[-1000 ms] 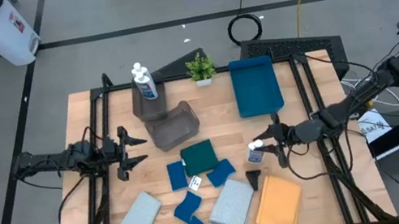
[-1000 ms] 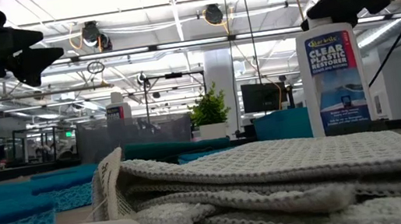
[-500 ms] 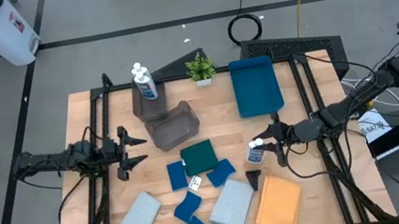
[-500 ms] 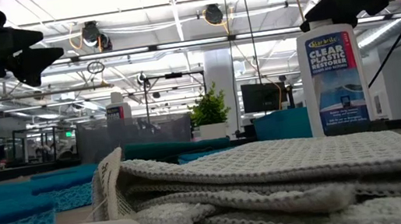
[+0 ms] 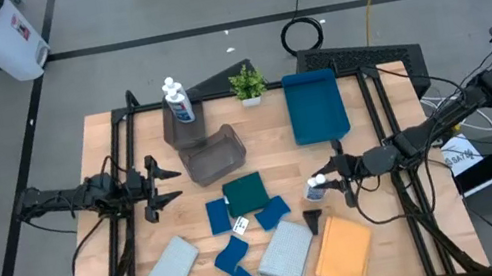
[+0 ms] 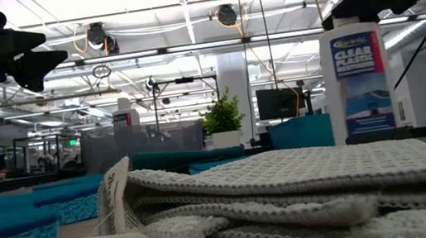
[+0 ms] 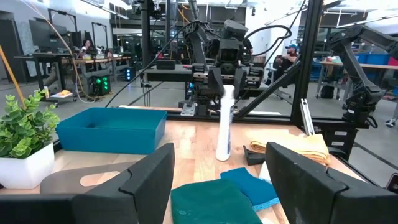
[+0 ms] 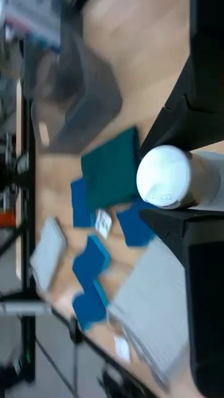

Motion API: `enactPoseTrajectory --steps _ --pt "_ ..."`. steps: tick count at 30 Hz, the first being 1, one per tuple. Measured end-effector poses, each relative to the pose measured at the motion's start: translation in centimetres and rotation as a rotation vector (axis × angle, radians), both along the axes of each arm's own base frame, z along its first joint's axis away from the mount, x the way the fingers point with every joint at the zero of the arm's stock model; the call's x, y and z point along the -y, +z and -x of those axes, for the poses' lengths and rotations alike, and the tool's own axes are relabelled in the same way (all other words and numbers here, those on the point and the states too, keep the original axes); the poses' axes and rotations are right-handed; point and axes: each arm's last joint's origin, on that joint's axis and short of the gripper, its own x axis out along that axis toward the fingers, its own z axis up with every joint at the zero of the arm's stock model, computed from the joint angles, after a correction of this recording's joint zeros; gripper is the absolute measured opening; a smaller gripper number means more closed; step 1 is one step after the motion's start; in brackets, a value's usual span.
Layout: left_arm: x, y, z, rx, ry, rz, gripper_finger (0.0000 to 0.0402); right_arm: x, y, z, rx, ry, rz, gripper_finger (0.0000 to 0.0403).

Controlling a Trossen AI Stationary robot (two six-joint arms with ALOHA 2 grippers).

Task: Pick & Place Kitchen Items
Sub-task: Put the white restorer into the top black bin

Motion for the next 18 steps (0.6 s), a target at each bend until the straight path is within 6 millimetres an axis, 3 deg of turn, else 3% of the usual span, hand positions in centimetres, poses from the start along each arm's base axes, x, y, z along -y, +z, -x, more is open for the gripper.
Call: enactPoseTrajectory --steps 12,18 --pt "0.00 0.00 0.00 0.000 0.000 0.000 0.0255 -0.07 -0.10 0.04 -0.007 0.061 0.082 0.0117" --pt "0.00 0.00 0.00 0.000 0.000 0.000 0.0255 0.32 -0.55 0.12 0.001 -0.077 0.077 0.0148"
